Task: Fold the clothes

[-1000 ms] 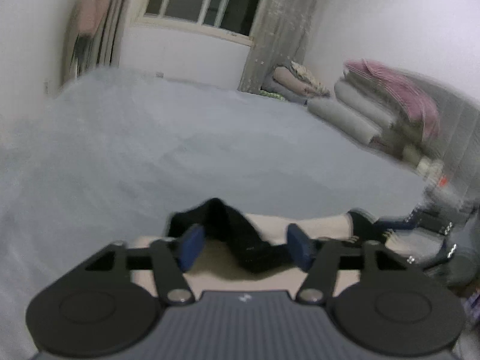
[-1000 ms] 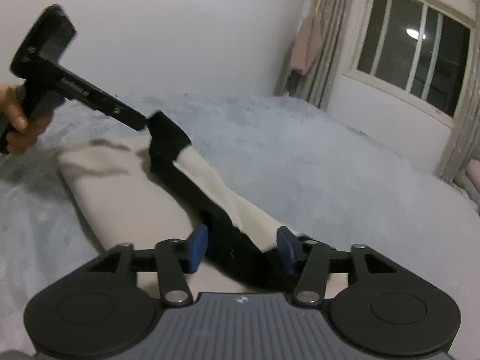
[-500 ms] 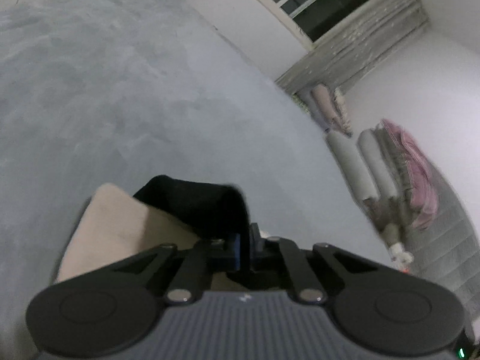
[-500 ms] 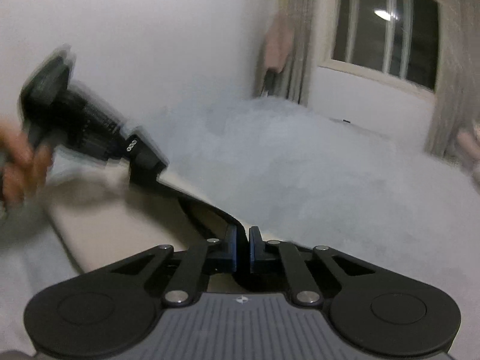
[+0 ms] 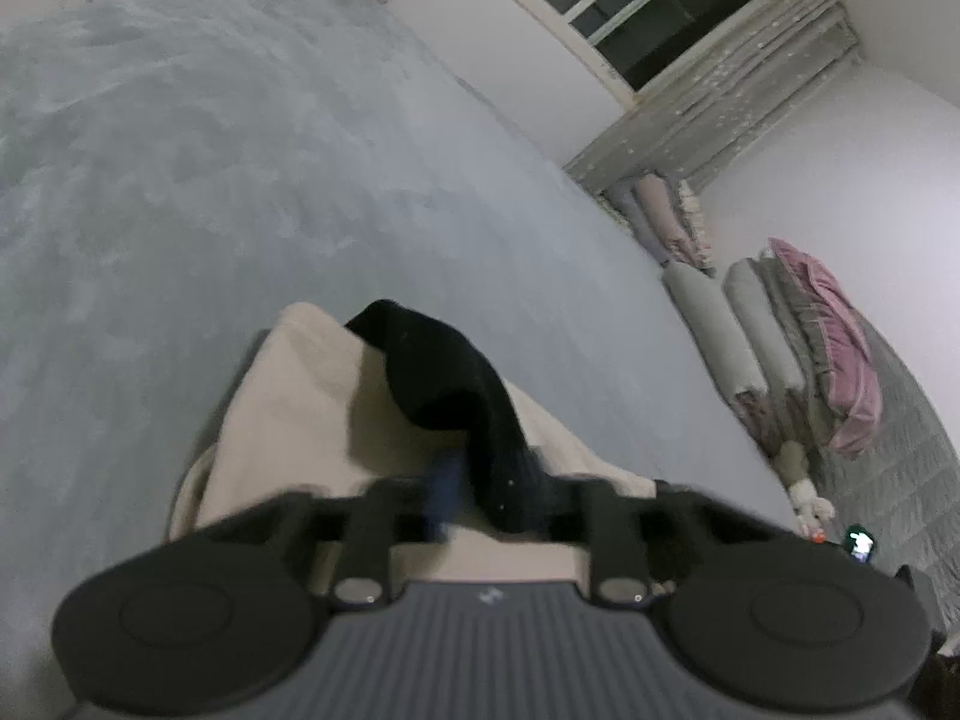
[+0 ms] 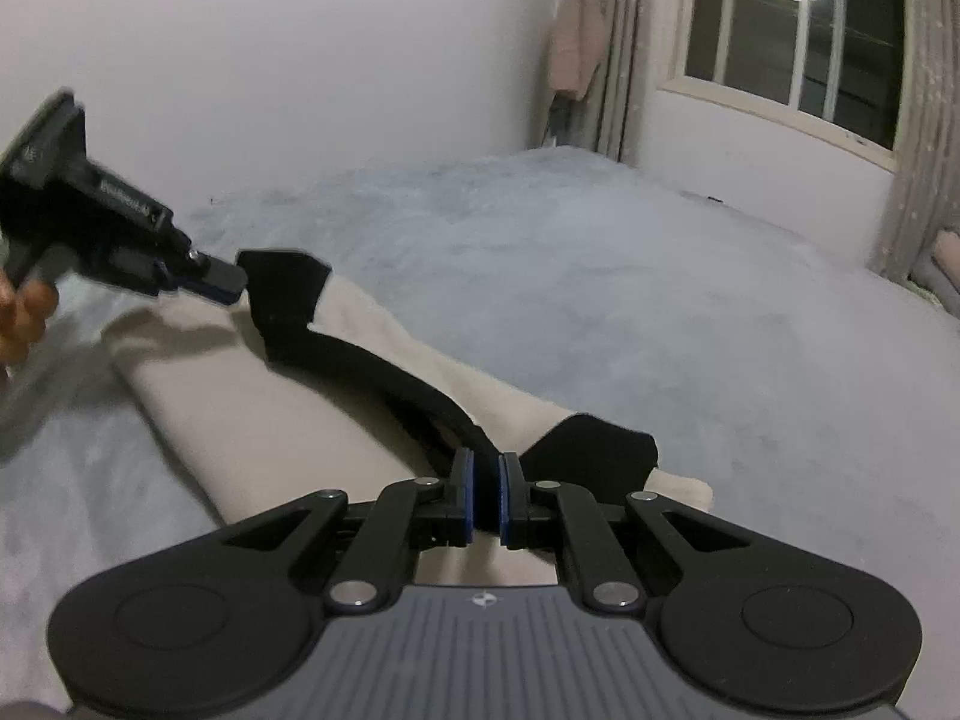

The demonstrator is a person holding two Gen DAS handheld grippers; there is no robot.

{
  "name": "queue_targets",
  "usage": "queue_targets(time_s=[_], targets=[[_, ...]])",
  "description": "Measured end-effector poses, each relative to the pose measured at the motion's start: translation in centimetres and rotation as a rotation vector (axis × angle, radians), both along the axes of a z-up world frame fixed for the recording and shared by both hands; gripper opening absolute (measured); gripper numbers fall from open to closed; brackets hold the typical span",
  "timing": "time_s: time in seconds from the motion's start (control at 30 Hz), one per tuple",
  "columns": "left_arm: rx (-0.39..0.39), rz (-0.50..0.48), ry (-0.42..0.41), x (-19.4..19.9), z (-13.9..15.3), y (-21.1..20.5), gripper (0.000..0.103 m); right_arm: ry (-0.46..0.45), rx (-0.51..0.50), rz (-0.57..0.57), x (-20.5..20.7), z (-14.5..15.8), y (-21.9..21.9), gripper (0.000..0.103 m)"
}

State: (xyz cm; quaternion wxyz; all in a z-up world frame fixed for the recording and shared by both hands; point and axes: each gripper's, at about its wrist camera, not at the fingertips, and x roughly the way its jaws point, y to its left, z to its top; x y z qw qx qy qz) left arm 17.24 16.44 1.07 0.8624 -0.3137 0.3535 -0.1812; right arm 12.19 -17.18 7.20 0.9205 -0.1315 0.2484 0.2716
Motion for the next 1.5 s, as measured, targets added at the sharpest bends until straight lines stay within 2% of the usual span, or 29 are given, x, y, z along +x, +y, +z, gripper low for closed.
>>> queue_targets(time_s=[0.07,0.17,0.23,0.27,0.33,0.37,0.4,0.47,0.5,0.53,0.6,0.67,0.8,0.87,0.9,0.93,0.97,1.03,1.1,1.13,1.17,1.23,1.27,1.3,1.33,1.37,1.4,1.5], targets=[[-0.013,-0.001,-0.031,0.0,0.1,-0.2,0.082,-0.021,0.022,-0.002,-0.1,0.3,0.1,0.008],[-0.003,0.002,-0.049,0.9,0.2,-0.8,0.093,-0.019,0.014,-0.002,0.1,0.0,0.7,0.010],[0.010,-0.002,-0.039,1.9,-0.1,-1.6,0.094,-0.007,-0.011,-0.005,0.2,-0.8,1.2,0.014],[0.016,-0.012,-0.028,2.4,-0.5,-2.1,0.090,-0.001,-0.020,0.000,0.2,-1.2,1.3,0.015],[0.060,-0.026,0.001,3.5,-1.4,-3.3,0.050,0.007,-0.041,0.009,0.2,-2.0,1.7,0.023],[0.077,-0.031,0.014,4.0,-1.8,-3.8,0.011,0.000,-0.050,0.007,0.3,-2.2,1.9,0.023],[0.053,-0.027,0.015,4.0,-1.8,-3.4,0.007,-0.005,-0.051,0.002,0.3,-2.2,2.1,0.023],[0.001,-0.020,0.016,4.2,-1.6,-2.6,0.007,-0.018,-0.041,-0.012,0.5,-2.0,2.2,0.013],[-0.024,-0.017,0.017,4.2,-1.5,-2.1,0.007,-0.027,-0.005,-0.030,0.5,-1.3,1.9,0.013],[-0.055,-0.008,0.015,4.0,-1.0,-1.4,0.007,-0.037,0.031,-0.048,0.5,-0.7,1.6,0.004],[-0.110,0.010,0.011,3.5,0.3,-0.1,0.006,-0.034,0.103,-0.067,0.4,0.7,0.6,0.002],[-0.106,0.008,0.011,2.8,1.3,0.3,0.005,-0.015,0.165,-0.075,0.3,1.8,-0.4,0.002],[-0.032,-0.022,0.041,1.4,1.2,-0.3,0.005,0.097,0.181,-0.049,0.5,1.5,-0.9,0.003],[-0.003,-0.019,0.066,1.5,0.1,-0.5,0.005,0.193,0.261,-0.079,1.0,0.9,-1.9,0.022],[-0.018,0.002,0.080,1.7,-0.4,-0.1,0.005,0.256,0.340,-0.137,1.4,0.3,-2.8,0.045],[-0.034,0.023,0.094,1.9,-1.0,0.4,0.006,0.320,0.416,-0.205,1.6,-0.2,-3.8,0.054],[-0.034,0.046,0.090,2.1,-1.1,0.8,0.008,0.361,0.465,-0.235,1.7,-0.4,-4.5,0.054],[-0.038,0.055,0.060,2.3,-0.8,1.3,0.022,0.403,0.562,-0.244,1.7,-0.6,-5.6,0.054],[-0.031,0.057,0.031,2.5,-0.5,1.3,0.068,0.444,0.655,-0.265,2.4,-1.0,-6.2,0.055],[-0.022,0.054,0.017,2.6,-0.3,1.0,0.077,0.473,0.682,-0.287,2.8,-1.5,-6.2,0.055],[-0.012,0.042,0.004,2.8,-0.3,0.4,0.083,0.483,0.685,-0.301,3.1,-2.0,-5.9,0.055],[0.035,0.026,-0.006,3.7,-0.6,-1.0,0.083,0.471,0.641,-0.324,3.7,-3.0,-4.6,0.053],[0.070,0.024,-0.005,4.2,-0.8,-1.8,0.077,0.439,0.608,-0.331,3.8,-3.2,-3.9,0.051],[0.106,0.018,0.009,4.7,-1.2,-2.4,0.057,0.415,0.588,-0.333,3.9,-3.3,-3.3,0.033],[0.142,0.013,0.023,5.1,-1.5,-3.1,0.041,0.406,0.593,-0.327,4.1,-3.3,-3.1,0.005],[0.126,0.025,0.054,5.7,-1.8,-2.9,0.017,0.402,0.619,-0.320,4.2,-3.3,-3.1,0.005],[0.108,0.039,0.086,6.3,-2.1,-2.7,0.015,0.407,0.686,-0.314,4.4,-3.2,-3.7,0.005],[0.073,0.046,0.101,6.4,-0.9,-2.4,0.009,0.422,0.892,-0.315,4.5,-2.3,-6.4,0.005]])
